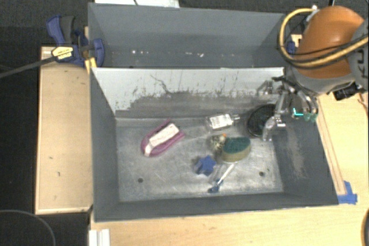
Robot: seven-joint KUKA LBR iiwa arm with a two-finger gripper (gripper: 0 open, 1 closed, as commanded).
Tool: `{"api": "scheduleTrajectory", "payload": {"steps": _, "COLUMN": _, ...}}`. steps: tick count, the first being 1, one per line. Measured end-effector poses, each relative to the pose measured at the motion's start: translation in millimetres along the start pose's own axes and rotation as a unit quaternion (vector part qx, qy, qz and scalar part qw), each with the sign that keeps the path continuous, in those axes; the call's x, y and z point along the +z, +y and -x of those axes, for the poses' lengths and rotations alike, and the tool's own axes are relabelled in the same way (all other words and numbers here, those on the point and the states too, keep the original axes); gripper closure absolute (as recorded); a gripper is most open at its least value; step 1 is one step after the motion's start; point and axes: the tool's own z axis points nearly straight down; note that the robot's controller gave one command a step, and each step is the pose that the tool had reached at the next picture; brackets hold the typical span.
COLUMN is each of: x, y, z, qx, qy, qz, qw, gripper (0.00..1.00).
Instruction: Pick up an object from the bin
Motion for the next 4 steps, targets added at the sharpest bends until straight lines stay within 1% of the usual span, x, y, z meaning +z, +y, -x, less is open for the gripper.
{"api": "scheduleTrajectory", "payload": {"steps": 1, "x": 111, "y": -6, "z": -21.4, "qx": 0.046, "qy": -0.007, "qz": 0.0, "qw": 0.9989, "gripper": 0.0}}
{"api": "scheduleTrajectory", "payload": {"steps": 2, "x": 107, "y": -7, "z": -18.5, "qx": 0.044, "qy": -0.0115, "qz": -0.001, "qw": 0.999, "gripper": 1.0}}
{"api": "scheduleTrajectory", "payload": {"steps": 3, "x": 109, "y": -7, "z": -21.0, "qx": 0.042, "qy": -0.0077, "qz": -0.001, "qw": 0.9991, "gripper": 0.0}}
{"api": "scheduleTrajectory", "payload": {"steps": 4, "x": 108, "y": 54, "z": -33.1, "qx": 0.029, "qy": -0.0086, "qz": 0.0, "qw": 0.9995, "gripper": 0.0}}
